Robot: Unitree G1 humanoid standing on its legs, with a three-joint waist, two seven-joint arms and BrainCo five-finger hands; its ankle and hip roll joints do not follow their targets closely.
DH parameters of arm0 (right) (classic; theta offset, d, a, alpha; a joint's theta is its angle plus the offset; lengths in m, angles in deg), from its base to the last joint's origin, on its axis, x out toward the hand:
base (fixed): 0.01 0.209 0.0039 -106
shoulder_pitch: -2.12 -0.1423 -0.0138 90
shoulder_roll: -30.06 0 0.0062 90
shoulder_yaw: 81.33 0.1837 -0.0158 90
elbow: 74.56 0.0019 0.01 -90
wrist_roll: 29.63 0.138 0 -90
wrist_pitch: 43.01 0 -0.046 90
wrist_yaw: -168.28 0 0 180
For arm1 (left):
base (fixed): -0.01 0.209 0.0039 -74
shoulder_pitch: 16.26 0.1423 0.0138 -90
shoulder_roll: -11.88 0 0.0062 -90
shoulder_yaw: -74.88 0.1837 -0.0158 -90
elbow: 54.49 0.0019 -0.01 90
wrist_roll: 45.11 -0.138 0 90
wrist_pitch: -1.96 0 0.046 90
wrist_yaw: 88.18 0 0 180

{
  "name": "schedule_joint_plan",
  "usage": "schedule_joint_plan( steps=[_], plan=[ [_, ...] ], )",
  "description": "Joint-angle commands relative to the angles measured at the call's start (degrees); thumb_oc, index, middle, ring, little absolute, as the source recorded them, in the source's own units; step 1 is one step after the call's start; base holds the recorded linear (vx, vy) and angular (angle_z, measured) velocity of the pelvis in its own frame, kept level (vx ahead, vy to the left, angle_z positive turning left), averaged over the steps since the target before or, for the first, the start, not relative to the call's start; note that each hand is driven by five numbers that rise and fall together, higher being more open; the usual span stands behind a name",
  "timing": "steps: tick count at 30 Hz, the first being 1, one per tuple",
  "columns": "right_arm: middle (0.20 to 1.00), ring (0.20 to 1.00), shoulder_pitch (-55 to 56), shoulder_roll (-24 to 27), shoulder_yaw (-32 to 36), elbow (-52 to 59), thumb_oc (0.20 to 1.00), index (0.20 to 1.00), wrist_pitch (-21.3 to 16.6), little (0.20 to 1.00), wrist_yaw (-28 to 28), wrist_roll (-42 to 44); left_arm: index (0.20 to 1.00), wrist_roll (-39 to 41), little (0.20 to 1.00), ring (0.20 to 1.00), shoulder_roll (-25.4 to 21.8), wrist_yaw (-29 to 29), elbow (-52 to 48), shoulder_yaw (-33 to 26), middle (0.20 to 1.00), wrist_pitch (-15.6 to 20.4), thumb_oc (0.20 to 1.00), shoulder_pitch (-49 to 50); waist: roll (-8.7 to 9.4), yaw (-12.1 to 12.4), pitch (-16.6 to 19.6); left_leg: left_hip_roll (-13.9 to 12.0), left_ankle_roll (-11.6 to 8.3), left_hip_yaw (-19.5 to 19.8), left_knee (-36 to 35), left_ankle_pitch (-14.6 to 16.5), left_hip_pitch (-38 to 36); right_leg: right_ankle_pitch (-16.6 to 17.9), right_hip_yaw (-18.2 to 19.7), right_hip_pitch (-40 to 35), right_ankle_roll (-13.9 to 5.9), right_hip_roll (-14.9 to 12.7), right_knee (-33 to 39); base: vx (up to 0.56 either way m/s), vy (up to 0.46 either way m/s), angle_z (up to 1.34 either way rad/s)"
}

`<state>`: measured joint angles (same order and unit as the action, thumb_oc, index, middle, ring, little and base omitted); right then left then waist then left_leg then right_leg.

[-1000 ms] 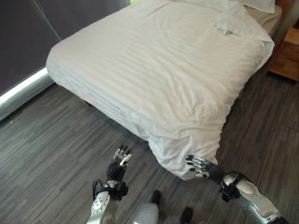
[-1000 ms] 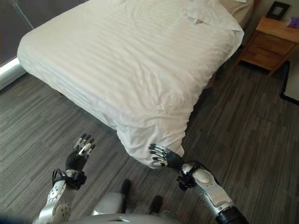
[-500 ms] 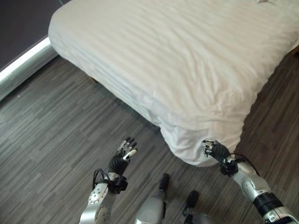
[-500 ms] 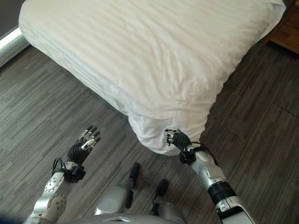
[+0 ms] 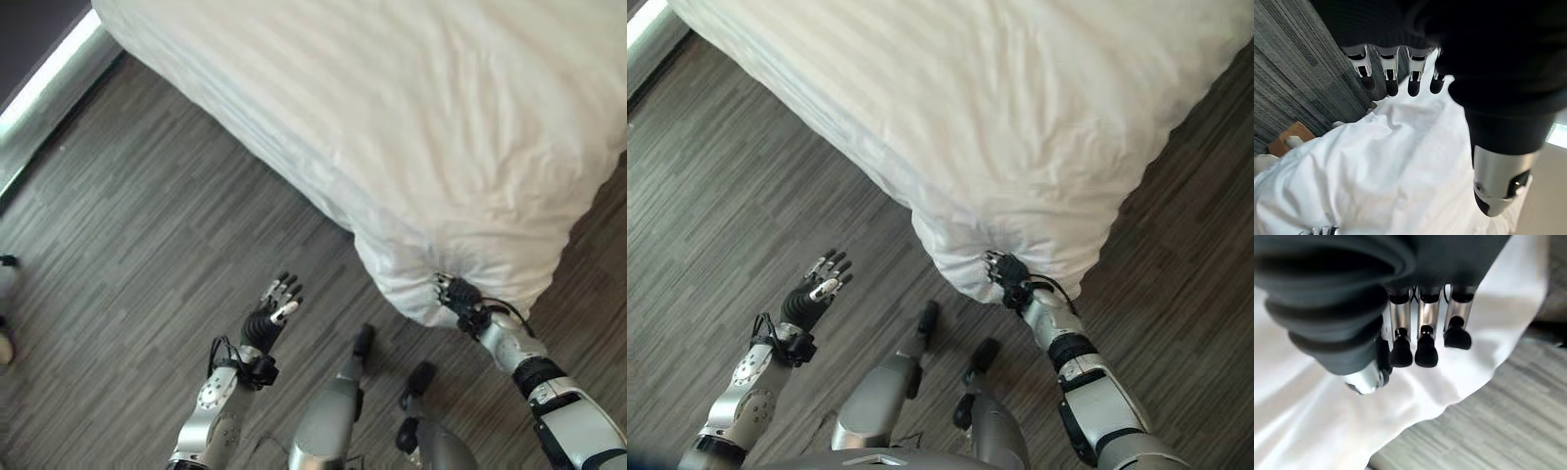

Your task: Making the bed.

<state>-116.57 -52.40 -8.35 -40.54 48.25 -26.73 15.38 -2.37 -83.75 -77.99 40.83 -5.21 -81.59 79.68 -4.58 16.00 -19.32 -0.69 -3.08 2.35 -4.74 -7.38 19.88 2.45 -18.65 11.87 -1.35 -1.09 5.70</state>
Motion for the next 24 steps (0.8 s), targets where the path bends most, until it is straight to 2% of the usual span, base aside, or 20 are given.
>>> schedule_joint_plan(
  steps=[1, 4, 6, 7, 8, 10, 12, 14, 16, 20, 22, 23, 24],
  plan=[
    [0.200, 0.200, 0.2, 2.7, 4.1, -9.5, 0.200, 0.200, -0.9, 0.200, 1.6, -4.7, 1.000, 2.9, 1.000, 1.000, -0.9, 0.8, -3.9, 1.1, 1.000, 1.2, 1.000, -0.5, 0.31, 0.3, 0.8, 4.3, 0.57, 0.9, -0.1, -2.9, 2.9, -1.8, 4.8, 0.4, -3.22, -0.9, -1.5, 0.00, 0.000, 0.00],
    [0.200, 0.200, 2.3, 3.4, 5.9, -13.2, 0.200, 0.200, -0.9, 0.200, 2.9, -8.3, 1.000, 2.6, 1.000, 1.000, -0.5, 1.0, -3.7, 0.8, 1.000, 0.9, 1.000, -0.7, 0.24, -0.2, 0.3, 4.2, 0.64, 0.6, 0.0, -2.9, 3.2, -1.6, 5.0, 0.6, -3.30, -0.7, -1.3, 0.01, 0.001, 0.00],
    [0.200, 0.200, 7.7, 4.1, 7.9, -16.5, 0.200, 0.200, -1.9, 0.200, 4.6, -14.7, 1.000, 1.8, 1.000, 1.000, -0.2, 0.9, -3.6, -0.5, 1.000, 1.0, 1.000, -0.5, 0.95, -1.3, 0.3, 3.8, 0.84, -0.1, -0.1, -2.6, 3.2, -1.2, 6.0, 0.8, -3.56, -0.4, -0.7, 0.06, 0.017, -0.04],
    [0.200, 0.200, 11.0, 5.3, 9.4, -18.9, 0.200, 0.200, -2.7, 0.200, 8.4, -20.2, 1.000, 1.4, 1.000, 1.000, -0.7, 0.4, -4.0, -1.1, 1.000, 1.4, 1.000, -0.2, 1.74, -2.4, 0.4, 3.5, 1.00, -0.7, -0.1, -2.2, 2.8, -1.4, 6.8, 0.8, -3.66, -0.2, -0.7, 0.07, 0.018, -0.18],
    [0.200, 0.200, 12.6, 6.2, 11.3, -19.9, 0.200, 0.200, -3.0, 0.200, 10.4, -20.7, 1.000, 1.1, 1.000, 1.000, -0.9, -0.1, -4.2, -1.4, 1.000, 1.8, 1.000, -0.3, 2.12, -3.1, 0.4, 3.6, 1.11, -1.0, 0.0, -1.8, 2.4, -1.6, 7.3, 0.4, -3.68, -0.2, -0.7, 0.07, 0.021, -0.30],
    [0.200, 0.200, 15.8, 7.0, 16.8, -16.6, 0.200, 0.200, -4.5, 0.200, 12.1, -15.9, 1.000, 0.8, 1.000, 1.000, -1.3, -1.1, -4.1, -2.1, 1.000, 3.0, 1.000, -0.9, 2.94, -4.9, 0.8, 3.4, 1.18, -1.4, -0.2, -1.5, 1.7, -1.7, 8.0, 0.2, -3.62, -0.1, -0.7, 0.04, 0.030, -0.29],
    [0.200, 0.200, 18.9, 6.9, 23.4, -7.5, 0.200, 0.200, -7.0, 0.200, 12.2, -5.5, 1.000, 1.4, 1.000, 1.000, -1.0, -2.3, -4.4, -3.1, 1.000, 3.6, 1.000, -1.3, 3.86, -7.2, 1.3, 3.2, 1.22, -2.1, -0.3, -0.8, 0.9, -2.1, 9.0, -0.2, -3.51, 0.0, -0.7, 0.03, 0.040, -0.18],
    [0.200, 0.200, 20.7, 5.8, 26.5, 1.2, 0.200, 0.200, -9.9, 0.200, 10.9, 2.2, 1.000, 2.4, 1.000, 1.000, -1.1, -2.3, -4.7, -3.5, 1.000, 3.7, 1.000, -1.0, 4.47, -8.4, 1.8, 3.1, 1.18, -2.7, -0.3, -0.5, 0.5, -1.9, 9.6, -0.1, -3.44, 0.0, -0.7, 0.02, 0.022, -0.32],
    [0.200, 0.200, 22.8, 4.6, 28.2, 15.4, 0.200, 0.200, -12.5, 0.200, 9.2, 7.3, 1.000, 3.2, 1.000, 1.000, -1.3, -2.4, -5.0, -3.9, 1.000, 3.5, 1.000, -0.2, 4.94, -9.7, 2.0, 3.1, 1.10, -3.4, -0.3, -0.1, -0.2, -1.9, 10.2, -0.3, -3.45, 0.0, -0.7, 0.01, 0.020, -0.36],
    [0.200, 0.200, 25.6, 1.0, 25.4, 41.5, 0.200, 0.200, -13.5, 0.200, 4.2, 12.5, 1.000, 4.3, 1.000, 1.000, -1.5, -1.5, -5.4, -4.1, 1.000, 2.6, 1.000, 2.2, 5.28, -10.2, 2.2, 3.0, 1.08, -4.7, -0.3, 0.0, -0.7, -1.0, 11.0, 0.1, -3.58, 0.0, -0.7, -0.02, 0.011, -0.21],
    [0.200, 0.200, 26.0, 0.5, 23.7, 45.4, 0.200, 0.200, -13.6, 0.200, 4.2, 12.2, 1.000, 4.3, 1.000, 1.000, -1.5, -1.5, -5.7, -3.8, 1.000, 2.4, 1.000, 2.7, 5.27, -10.2, 2.3, 3.0, 1.09, -4.9, -0.3, -0.1, -0.7, -0.7, 11.1, 0.3, -3.62, 0.1, -0.7, -0.02, 0.006, -0.16],
    [0.200, 0.200, 25.7, 1.8, 20.0, 49.1, 0.200, 0.200, -12.1, 0.200, 2.5, 10.4, 1.000, 4.3, 1.000, 1.000, -1.7, -1.1, -5.4, -3.6, 1.000, 1.9, 1.000, 3.1, 5.20, -10.1, 2.4, 3.0, 1.11, -5.2, -0.3, -0.2, -0.8, -0.6, 11.2, 0.4, -3.63, 0.1, -0.7, -0.01, 0.007, -0.17],
    [0.200, 0.200, 25.7, 1.8, 19.9, 49.1, 0.200, 0.200, -12.1, 0.200, 2.5, 10.3, 1.000, 4.3, 1.000, 1.000, -1.7, -1.1, -5.4, -3.6, 1.000, 1.9, 1.000, 3.1, 5.21, -10.1, 2.5, 3.0, 1.11, -5.2, -0.3, -0.2, -0.7, -0.6, 11.2, 0.5, -3.62, 0.1, -0.7, -0.02, 0.007, -0.11]
  ],
)
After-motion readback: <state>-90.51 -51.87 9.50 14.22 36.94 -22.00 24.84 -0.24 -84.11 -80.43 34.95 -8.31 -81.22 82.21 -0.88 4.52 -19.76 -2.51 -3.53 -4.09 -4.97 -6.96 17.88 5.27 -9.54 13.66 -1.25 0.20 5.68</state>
